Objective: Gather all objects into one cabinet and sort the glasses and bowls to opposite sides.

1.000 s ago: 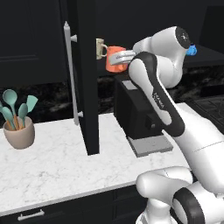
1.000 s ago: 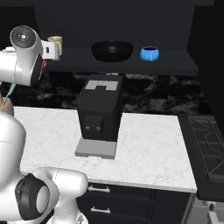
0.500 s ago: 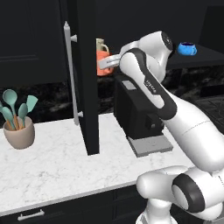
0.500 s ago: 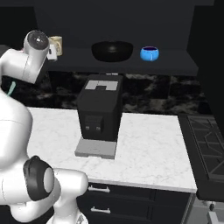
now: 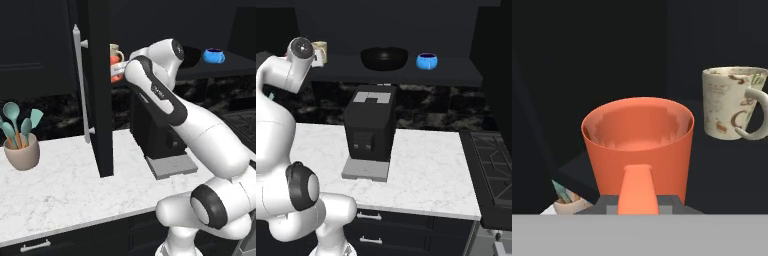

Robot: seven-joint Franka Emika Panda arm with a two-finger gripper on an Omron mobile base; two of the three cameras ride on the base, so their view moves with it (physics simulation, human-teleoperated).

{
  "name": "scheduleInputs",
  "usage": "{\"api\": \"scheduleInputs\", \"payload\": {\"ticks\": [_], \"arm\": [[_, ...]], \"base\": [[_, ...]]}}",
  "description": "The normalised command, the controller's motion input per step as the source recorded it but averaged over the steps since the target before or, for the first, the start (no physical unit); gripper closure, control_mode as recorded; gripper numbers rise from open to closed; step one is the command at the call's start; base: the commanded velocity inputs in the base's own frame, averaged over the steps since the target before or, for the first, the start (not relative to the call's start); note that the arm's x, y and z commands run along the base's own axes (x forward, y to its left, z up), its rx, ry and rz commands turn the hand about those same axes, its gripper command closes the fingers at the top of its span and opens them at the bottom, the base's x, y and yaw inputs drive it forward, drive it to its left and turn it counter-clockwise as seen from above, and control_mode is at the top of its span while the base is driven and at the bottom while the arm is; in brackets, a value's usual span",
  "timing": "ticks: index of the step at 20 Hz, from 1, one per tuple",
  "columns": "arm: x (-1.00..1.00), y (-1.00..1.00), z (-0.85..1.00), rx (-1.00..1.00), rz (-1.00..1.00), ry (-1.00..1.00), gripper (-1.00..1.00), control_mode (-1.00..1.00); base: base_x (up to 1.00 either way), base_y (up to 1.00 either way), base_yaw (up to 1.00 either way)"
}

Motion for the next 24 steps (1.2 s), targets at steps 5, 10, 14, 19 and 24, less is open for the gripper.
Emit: {"api": "scheduleInputs", "payload": {"ticks": [5,10,14,19,24], "arm": [[0.23,0.00,0.00,0.00,-0.02,0.01,1.00,-1.00],[0.23,0.06,0.00,0.00,0.00,0.02,1.00,-1.00],[0.34,0.07,0.00,0.00,0.00,0.00,1.00,-1.00],[0.21,0.10,0.00,0.00,0.00,0.00,1.00,-1.00],[0.12,0.13,0.00,-0.01,0.00,0.00,1.00,-1.00]], "base": [[0.00,0.00,0.00],[0.00,0.00,0.00],[0.00,0.00,0.00],[0.00,0.00,0.00],[0.00,0.00,0.00]]}}
